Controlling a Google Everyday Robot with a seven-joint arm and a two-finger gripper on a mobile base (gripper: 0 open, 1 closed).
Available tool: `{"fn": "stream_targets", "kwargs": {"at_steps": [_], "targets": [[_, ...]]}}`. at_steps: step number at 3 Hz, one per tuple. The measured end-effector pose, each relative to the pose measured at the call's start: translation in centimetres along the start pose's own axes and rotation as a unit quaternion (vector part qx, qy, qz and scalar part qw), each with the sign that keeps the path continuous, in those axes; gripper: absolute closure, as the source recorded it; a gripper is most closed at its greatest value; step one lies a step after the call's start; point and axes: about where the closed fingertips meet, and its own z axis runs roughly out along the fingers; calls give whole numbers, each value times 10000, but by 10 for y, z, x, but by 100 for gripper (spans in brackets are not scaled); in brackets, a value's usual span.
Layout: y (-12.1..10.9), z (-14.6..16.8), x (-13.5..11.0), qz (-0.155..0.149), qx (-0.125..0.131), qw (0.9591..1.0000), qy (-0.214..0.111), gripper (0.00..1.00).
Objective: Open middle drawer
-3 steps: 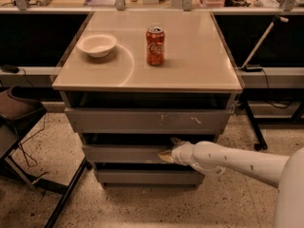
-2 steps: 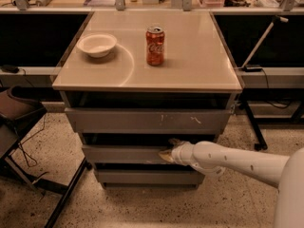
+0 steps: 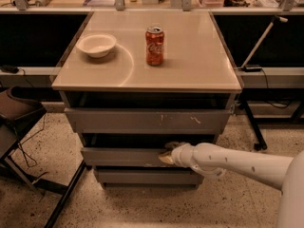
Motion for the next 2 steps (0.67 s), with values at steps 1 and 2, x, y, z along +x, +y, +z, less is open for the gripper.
{"fn": "stream_targets", "kwargs": {"at_steps": [1,2], "targets": [[0,-1,-1,0,0,10000,0,100],[15,-14,6,43,46,10000,0,100]]}}
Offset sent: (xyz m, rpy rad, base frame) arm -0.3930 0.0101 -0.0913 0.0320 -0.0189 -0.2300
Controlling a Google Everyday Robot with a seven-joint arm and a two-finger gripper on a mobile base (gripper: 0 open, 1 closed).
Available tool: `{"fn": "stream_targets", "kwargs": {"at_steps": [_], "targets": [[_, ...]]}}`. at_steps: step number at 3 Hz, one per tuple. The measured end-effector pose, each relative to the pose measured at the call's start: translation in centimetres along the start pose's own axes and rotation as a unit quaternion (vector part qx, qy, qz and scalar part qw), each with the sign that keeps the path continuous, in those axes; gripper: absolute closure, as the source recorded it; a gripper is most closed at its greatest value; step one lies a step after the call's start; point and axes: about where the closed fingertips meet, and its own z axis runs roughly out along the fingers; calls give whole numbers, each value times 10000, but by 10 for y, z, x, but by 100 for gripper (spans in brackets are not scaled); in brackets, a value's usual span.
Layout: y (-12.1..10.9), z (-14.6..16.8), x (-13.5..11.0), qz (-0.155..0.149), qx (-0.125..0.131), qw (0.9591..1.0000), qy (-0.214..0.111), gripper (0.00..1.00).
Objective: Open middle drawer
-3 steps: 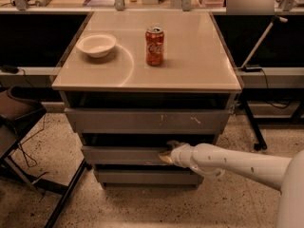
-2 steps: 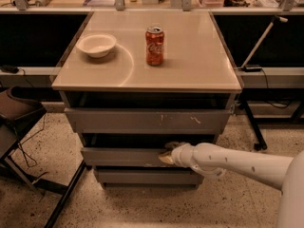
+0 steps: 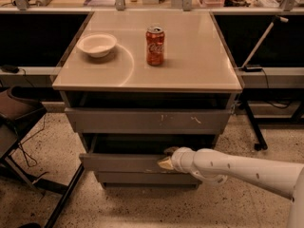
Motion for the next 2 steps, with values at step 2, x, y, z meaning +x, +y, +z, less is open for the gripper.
{"fn": "stream_targets", "kwargs": {"at_steps": [2], "targets": [[21,-10,16,-42,-66,10000,5,100]]}}
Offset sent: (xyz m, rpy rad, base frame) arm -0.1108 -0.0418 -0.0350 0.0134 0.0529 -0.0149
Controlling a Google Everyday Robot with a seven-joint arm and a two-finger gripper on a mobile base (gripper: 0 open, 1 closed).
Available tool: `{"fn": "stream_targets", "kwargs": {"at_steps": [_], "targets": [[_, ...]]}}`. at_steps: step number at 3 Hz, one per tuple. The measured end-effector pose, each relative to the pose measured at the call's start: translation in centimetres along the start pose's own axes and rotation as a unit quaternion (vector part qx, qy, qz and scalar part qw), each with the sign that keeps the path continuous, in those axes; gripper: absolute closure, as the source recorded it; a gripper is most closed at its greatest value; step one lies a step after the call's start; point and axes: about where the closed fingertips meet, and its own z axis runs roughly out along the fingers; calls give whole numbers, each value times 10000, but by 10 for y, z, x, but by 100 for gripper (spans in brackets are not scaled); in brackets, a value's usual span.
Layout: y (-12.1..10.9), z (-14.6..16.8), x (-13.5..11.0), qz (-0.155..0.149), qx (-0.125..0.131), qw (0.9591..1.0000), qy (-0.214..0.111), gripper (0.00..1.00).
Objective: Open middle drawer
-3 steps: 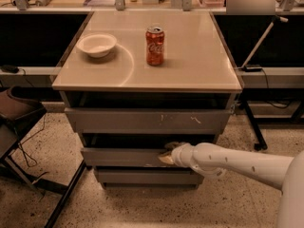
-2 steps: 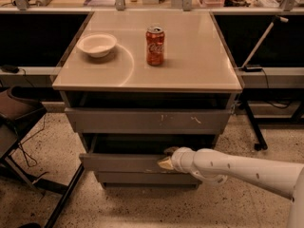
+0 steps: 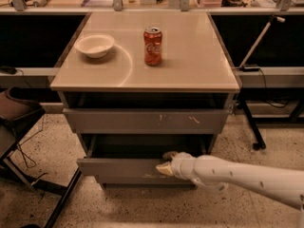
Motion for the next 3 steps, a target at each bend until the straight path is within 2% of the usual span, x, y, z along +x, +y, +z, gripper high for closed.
{"fn": "stream_targets", "kwargs": {"at_steps": [3], "targets": [[9,-11,-3,-79,-23,10000,1,100]]}}
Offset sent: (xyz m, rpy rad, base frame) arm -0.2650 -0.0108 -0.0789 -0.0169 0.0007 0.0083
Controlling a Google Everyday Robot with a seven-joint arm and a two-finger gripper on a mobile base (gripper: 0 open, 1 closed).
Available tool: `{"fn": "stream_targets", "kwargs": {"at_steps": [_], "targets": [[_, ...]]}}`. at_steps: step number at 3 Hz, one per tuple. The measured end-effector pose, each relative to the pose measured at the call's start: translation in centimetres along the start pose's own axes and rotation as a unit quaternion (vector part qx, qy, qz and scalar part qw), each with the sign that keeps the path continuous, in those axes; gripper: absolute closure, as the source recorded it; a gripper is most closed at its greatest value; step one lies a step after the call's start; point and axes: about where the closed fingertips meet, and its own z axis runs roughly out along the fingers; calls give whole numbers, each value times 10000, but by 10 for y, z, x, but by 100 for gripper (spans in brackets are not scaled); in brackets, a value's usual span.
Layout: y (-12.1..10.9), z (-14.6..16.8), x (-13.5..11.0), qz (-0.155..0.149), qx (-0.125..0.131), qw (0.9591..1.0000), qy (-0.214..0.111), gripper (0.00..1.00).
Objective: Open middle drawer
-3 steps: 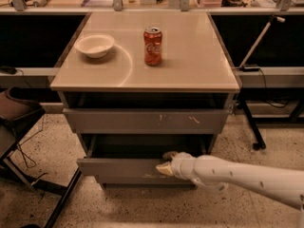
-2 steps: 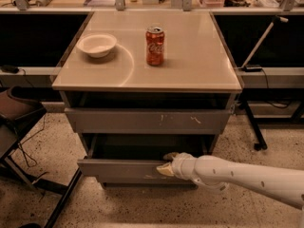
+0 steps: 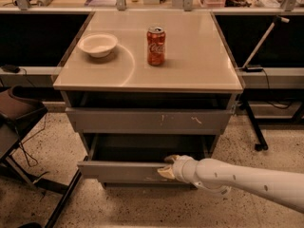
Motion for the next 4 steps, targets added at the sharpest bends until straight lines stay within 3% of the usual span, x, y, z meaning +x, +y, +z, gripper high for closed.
{"fn": "stream_targets", "kwargs": {"at_steps": [2,4], "targets": [[23,-16,9,-10,-17,10000,-34,100],[27,-21,21,10,5,10000,5,100]]}}
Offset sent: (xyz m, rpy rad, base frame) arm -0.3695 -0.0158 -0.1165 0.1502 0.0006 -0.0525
